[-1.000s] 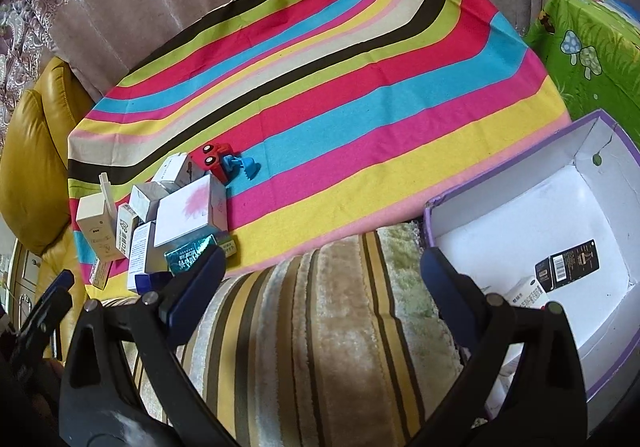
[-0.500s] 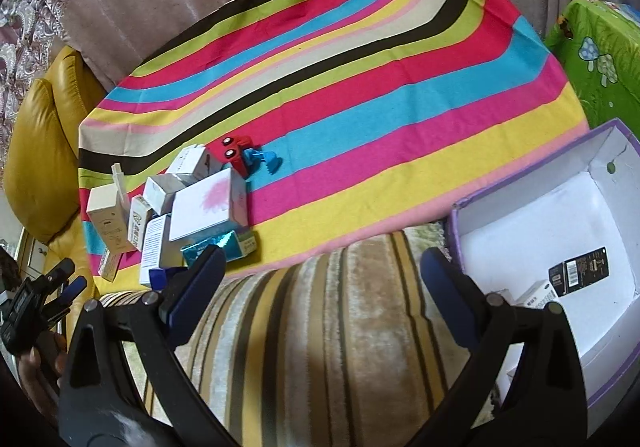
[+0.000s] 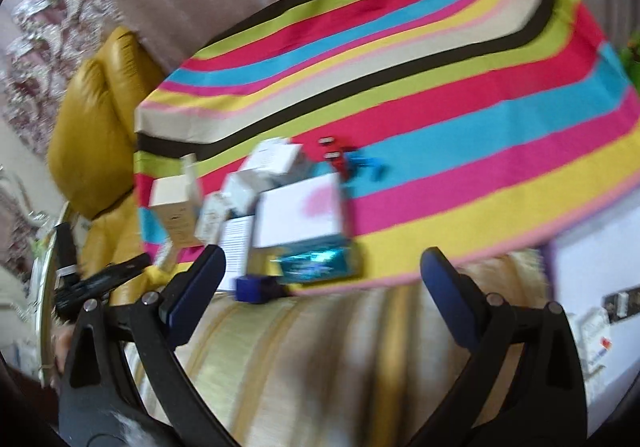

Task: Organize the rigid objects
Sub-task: 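Reach the left tool to the white box with green logo and grasp it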

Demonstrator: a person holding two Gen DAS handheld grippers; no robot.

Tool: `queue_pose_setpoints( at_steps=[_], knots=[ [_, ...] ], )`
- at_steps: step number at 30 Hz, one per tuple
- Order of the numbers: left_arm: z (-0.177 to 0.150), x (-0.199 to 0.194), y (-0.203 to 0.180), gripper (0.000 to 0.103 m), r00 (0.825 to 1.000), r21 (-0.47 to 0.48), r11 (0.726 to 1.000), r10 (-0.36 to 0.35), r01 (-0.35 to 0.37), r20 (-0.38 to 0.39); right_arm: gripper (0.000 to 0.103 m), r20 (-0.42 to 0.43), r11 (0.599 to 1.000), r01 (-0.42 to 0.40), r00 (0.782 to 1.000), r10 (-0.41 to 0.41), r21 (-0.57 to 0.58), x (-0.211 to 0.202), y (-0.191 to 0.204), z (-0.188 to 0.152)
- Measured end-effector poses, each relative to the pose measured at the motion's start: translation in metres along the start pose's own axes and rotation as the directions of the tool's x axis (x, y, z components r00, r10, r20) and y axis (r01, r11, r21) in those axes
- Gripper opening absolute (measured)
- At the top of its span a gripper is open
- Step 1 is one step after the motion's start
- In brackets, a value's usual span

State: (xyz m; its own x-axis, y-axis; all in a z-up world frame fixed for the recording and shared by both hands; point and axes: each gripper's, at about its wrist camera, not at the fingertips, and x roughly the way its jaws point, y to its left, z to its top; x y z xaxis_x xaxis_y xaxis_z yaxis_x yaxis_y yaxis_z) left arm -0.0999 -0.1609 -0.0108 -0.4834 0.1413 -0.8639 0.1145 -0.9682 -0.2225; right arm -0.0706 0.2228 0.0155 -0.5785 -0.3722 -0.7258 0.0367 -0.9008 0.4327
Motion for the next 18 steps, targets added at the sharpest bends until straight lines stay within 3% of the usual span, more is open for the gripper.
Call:
queue_pose_setpoints(
  at_steps=[6, 11, 18],
  knots=[
    [0.003, 0.017, -0.003, 0.085, 0.998, 0.073, 0.996, 0.056, -0.053, -0.026, 0.099, -0.105, 0.987, -0.156, 0.983, 0.152, -0.027, 0.035, 0.047, 0.017],
    [0.004, 0.026, -0.006, 0.08, 0.996, 0.101, 0.992, 0.081, -0.077, -0.034, 0.101, -0.211, 0.962, -0.267, 0.944, 0.252, -0.046, 0.07, 0.088, 0.026],
    [0.004, 0.032, -0.008, 0.078, 0.995, 0.123, 0.988, 0.095, -0.089, -0.038, 0.101, -0.276, 0.947, -0.321, 0.913, 0.301, -0.028, 0.103, 0.121, 0.032]
  ],
)
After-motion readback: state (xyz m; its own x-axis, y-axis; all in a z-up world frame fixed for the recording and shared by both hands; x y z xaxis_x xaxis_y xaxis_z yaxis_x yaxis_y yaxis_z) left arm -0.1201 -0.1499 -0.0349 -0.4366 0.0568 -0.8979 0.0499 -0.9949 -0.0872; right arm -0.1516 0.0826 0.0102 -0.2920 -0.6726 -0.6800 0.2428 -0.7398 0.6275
